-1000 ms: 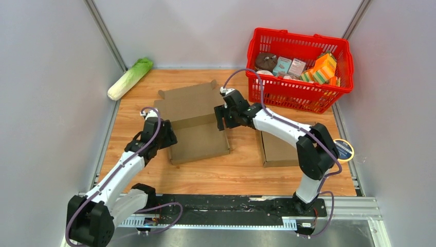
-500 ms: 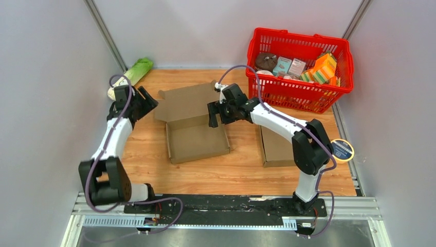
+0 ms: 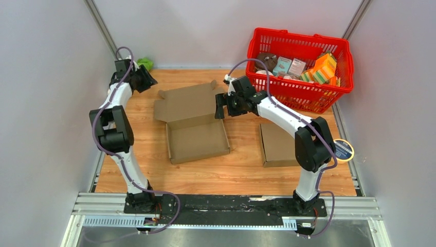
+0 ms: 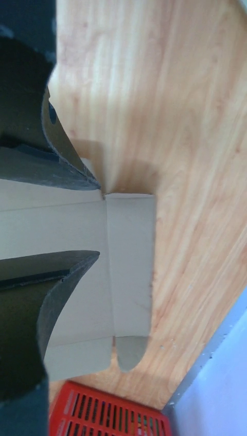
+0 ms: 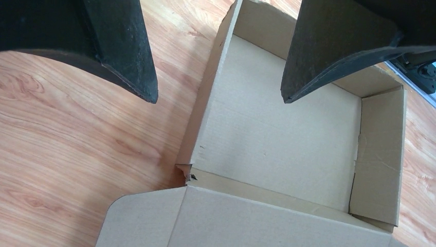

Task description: Fold the paper box

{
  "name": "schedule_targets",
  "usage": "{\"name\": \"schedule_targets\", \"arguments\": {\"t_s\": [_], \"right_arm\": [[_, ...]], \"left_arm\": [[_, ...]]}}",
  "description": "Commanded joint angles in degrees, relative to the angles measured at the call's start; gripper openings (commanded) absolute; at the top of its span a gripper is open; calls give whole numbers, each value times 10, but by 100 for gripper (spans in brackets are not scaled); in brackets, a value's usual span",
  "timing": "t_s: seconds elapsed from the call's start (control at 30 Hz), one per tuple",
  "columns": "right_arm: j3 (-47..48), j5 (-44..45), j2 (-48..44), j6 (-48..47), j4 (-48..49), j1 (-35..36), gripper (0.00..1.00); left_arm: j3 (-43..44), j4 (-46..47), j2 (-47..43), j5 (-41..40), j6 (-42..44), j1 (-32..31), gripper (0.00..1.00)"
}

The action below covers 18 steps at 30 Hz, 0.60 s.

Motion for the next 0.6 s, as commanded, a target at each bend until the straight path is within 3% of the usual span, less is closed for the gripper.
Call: {"name": "schedule_targets", "arguments": {"t_s": [0.0,0.23,0.37,0.57], "right_arm": [[7,-22,-40,-15,9,-1,93],[-7,-30,-50,-13,22,-6,93],[-13,-27,-58,-16,20,-10,93],[-20,-27,-69,-16,21,-13,93]], "left_arm": [[119,-59,81,-24,61,-7,57],[208,-116,158,-72,50,-28,56],[243,-134,199,-55,39,-30,42],[246,-133,210,-28,28,-34,45]]}}
